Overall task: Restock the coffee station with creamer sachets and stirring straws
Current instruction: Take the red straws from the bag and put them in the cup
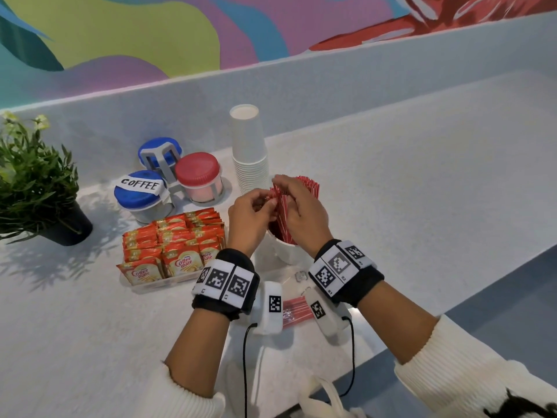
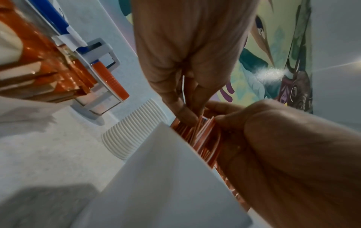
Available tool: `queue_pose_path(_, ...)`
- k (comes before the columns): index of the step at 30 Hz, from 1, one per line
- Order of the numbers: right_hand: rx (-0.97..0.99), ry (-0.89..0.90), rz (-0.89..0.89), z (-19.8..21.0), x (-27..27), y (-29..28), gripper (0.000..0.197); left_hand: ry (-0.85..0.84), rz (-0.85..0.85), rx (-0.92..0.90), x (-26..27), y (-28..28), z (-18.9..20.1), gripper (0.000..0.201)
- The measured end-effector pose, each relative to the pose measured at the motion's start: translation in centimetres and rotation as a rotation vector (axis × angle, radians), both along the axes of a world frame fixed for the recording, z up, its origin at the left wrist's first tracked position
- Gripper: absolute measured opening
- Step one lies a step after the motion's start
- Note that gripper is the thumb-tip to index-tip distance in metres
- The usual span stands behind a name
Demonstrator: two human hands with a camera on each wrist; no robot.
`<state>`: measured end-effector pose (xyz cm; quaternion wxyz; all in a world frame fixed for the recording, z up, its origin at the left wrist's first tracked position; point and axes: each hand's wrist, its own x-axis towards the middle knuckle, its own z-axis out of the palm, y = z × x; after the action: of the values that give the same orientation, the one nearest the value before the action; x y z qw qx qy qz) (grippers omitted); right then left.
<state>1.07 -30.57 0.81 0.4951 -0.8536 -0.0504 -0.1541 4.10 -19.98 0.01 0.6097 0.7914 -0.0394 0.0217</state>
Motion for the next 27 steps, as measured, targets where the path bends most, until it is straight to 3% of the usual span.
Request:
queue_pose_path(8,0.127,0.096,0.146,0.3,0.7,-0.1,0.052,0.013,0.03,0.117,-0.8,0.8,-0.1,0.039)
queue_pose_path(13,0.133,0.043,-0.037,0.6,0.7,-2.0,0.031,0.039,0.018,0.177,-1.1,1.1,-0.9,0.048)
queue_pose_path(15,0.061,0.044,-0.08,0.5,0.4,-2.7,0.018,0.018,0.016,0.192,-1.1,1.2,-1.0,0.048)
queue_pose_path(18,-0.237,0.237,0.058,-0.2,0.0,-3.0,0.006,-0.029,0.018,0.235,-1.0,1.2,-0.8,0.045)
queue_pose_path(22,-0.633,0.441,0.121,-0.5,0.7,-1.9,0.023,-0.088,0.045,0.244,-0.7,0.5,0.0,0.037)
queue_pose_path(25,-0.664,0.477,0.098,-0.2,1.1,-1.0,0.015,-0.154,0.011,0.258,-0.6,-0.1,0.9,0.033)
queue_pose_path(27,-0.595,0.492,0.076,-0.3,1.1,-0.6,0.023,-0.179,-0.003,0.283,-0.5,-0.3,1.1,0.032)
